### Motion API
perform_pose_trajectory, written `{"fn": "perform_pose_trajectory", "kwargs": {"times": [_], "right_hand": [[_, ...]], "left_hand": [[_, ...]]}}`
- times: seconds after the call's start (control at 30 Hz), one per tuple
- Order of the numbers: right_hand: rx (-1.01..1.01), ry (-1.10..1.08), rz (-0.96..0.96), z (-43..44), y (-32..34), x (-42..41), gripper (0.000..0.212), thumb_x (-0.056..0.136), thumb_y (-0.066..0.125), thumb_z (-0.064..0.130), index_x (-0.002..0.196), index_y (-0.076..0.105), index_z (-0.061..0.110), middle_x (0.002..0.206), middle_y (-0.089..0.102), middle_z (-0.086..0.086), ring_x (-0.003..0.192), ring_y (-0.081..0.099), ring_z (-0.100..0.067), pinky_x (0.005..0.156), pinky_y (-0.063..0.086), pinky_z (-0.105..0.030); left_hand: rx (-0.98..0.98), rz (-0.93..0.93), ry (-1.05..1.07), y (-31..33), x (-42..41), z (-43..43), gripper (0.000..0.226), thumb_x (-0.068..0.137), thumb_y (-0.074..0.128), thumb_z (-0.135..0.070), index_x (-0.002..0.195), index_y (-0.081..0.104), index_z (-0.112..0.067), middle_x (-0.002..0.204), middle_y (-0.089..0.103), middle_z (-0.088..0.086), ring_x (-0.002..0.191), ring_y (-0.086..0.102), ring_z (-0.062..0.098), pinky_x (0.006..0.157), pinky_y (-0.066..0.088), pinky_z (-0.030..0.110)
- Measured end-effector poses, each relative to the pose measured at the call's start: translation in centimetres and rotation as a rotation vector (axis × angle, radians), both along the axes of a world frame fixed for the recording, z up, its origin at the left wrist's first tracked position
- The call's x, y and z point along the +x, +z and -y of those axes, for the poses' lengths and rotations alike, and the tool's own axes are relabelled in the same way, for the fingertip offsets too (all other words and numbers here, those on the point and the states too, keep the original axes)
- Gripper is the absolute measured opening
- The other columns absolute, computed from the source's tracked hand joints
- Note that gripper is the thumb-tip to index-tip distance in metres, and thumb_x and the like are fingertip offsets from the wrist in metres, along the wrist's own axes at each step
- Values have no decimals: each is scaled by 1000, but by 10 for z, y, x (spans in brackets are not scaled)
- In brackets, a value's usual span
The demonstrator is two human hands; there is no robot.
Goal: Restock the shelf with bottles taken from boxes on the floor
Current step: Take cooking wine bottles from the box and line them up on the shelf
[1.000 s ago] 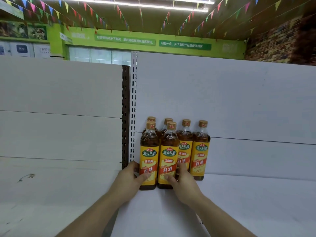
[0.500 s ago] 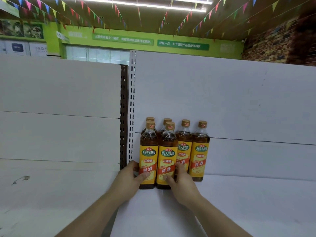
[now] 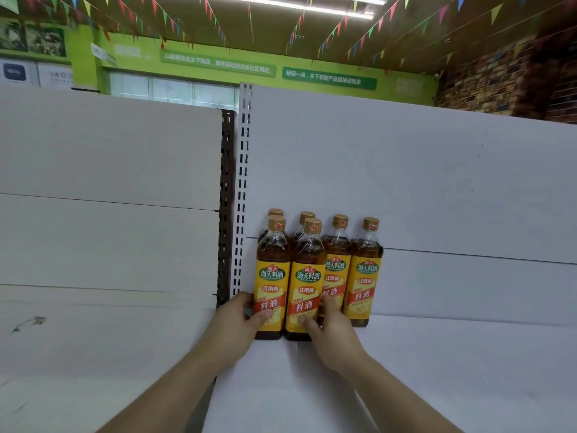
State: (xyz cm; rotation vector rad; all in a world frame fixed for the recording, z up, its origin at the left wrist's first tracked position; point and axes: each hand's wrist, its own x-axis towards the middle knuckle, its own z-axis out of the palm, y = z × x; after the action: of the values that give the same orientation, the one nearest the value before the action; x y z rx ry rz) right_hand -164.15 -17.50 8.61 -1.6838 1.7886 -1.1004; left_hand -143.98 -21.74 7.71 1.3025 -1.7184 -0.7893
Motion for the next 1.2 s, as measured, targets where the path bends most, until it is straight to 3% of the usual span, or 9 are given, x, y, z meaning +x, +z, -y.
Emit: {"fn": "perform_pose_trajectory", "kwargs": {"times": [0.17,0.3,0.4,0.6,0.77,1.0,1.2], "right_hand": [[6,-45,10,-4,-1,7,43,103,59,35,144,44,33,135,59,15,128,57,-15,107,49,-37],[64,-97,43,-9,4,12,43,101,63,32,141,47,27,118,60,17,120,62,-15,98,50,-30],[70,-159,53,-16,9,13,49,98,66,34,142,46,24,122,65,10,116,63,-17,91,45,-27],[80,-215,163,-41,14,13,30,95,67,45,118,67,25,112,71,15,102,65,-7,82,49,-28],[52,-232,267,-78,21,7,10,96,69,39,94,72,30,94,73,17,92,67,-1,74,50,-23],[39,-300,313,-138,35,-24,19,94,68,44,104,73,29,102,73,12,94,69,-6,62,48,-18],[-13,-387,309,-212,37,-81,25,92,70,45,103,76,24,99,75,11,98,69,-6,76,47,-24]], "left_hand": [[35,-14,15,-4,1,-1,39,95,67,-49,127,59,-29,110,66,-16,99,65,4,86,53,25],[53,3,59,-5,2,-6,31,90,72,-47,111,51,-36,107,61,-16,98,63,8,86,54,34],[23,-43,140,-2,3,-17,32,88,74,-41,105,51,-28,105,58,-11,98,62,16,84,53,38],[53,-113,16,0,-3,-43,30,88,75,-42,107,55,-30,111,62,-10,100,62,10,84,52,33],[87,-106,-108,5,-14,-71,25,89,72,-49,103,56,-35,109,63,-16,94,62,3,79,51,31],[93,-102,-223,26,-50,-115,29,90,71,-50,110,59,-33,110,62,-17,97,60,2,71,46,23],[81,-100,-298,36,-109,-178,27,90,71,-49,109,60,-33,106,66,-17,94,64,2,72,48,23]]}}
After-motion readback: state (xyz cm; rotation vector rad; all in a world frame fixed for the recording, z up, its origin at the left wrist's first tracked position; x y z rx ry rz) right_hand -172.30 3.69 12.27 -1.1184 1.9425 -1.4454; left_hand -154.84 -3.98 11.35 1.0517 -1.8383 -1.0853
